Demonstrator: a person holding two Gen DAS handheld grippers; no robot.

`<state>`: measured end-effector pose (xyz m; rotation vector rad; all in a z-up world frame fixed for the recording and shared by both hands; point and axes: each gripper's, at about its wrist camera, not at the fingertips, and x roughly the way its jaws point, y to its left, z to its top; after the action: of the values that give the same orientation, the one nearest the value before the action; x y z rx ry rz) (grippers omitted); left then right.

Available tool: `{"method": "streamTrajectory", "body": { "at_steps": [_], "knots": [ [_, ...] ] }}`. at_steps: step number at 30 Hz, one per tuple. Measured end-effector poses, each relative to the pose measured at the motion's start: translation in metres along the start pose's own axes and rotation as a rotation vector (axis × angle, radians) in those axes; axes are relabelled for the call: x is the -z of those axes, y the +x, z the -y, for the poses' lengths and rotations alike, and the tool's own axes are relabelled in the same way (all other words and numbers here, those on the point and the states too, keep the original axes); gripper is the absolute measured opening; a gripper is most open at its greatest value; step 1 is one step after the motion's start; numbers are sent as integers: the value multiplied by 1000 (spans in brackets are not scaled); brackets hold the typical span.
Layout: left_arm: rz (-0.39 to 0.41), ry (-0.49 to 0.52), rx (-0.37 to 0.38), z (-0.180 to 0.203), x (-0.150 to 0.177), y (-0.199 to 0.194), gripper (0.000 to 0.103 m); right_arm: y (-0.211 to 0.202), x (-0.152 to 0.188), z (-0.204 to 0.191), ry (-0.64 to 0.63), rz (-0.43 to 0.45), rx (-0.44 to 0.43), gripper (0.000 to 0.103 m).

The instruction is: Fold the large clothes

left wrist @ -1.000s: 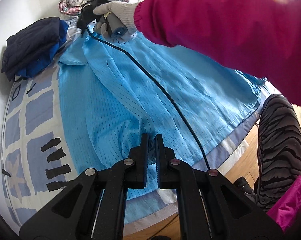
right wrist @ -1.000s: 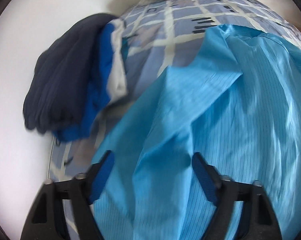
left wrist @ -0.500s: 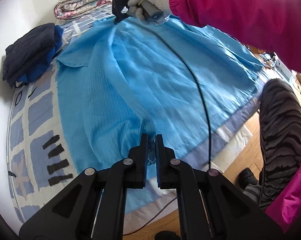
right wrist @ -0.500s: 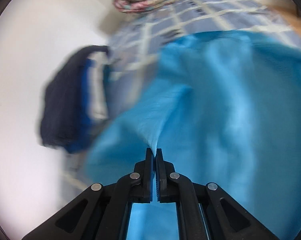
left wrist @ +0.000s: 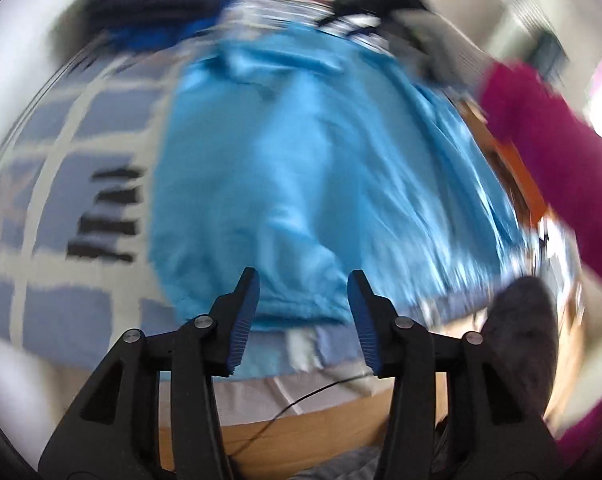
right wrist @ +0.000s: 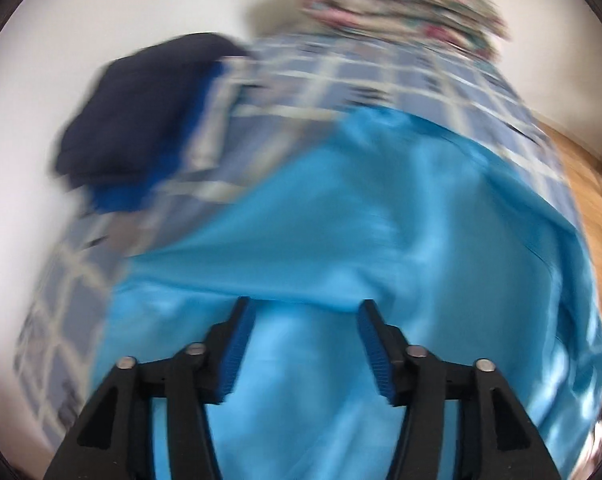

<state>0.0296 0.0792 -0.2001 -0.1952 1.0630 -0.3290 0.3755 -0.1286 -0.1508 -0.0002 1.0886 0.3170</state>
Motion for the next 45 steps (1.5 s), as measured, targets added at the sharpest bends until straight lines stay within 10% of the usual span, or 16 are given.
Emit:
{"method": "streamTrajectory", "body": {
  "at_steps": [14, 16, 18, 21, 30, 41, 44, 45],
  "knots": [
    [-91, -269, 120, -61, -1, 46, 49, 113, -19, -131, -300, -185, 103, 66],
    [-84, -270, 113, -63, -2, 49, 45, 125, -22, -131, -312, -206, 129, 57],
    [-98, -261, 119, -62, -2, 53, 12, 134, -25, -127, -306, -230, 138, 17],
    [-99, -239, 113, -56, 0, 54, 2, 136, -33, -120, -260, -219, 125, 1],
    [2, -242, 14, -63, 8, 6, 1, 126, -87, -118, -85, -119, 34, 0],
    [-59, -306, -135, -89, 18, 19, 1, 187, -105, -164, -49, -124, 23, 0],
    [-55, -300, -169, -89, 16, 19, 1, 195, -99, -165, -57, -127, -27, 6],
    [-63, -304, -165, -89, 16, 20, 1, 192, -98, -162, -55, -122, -43, 23]
  ]
}}
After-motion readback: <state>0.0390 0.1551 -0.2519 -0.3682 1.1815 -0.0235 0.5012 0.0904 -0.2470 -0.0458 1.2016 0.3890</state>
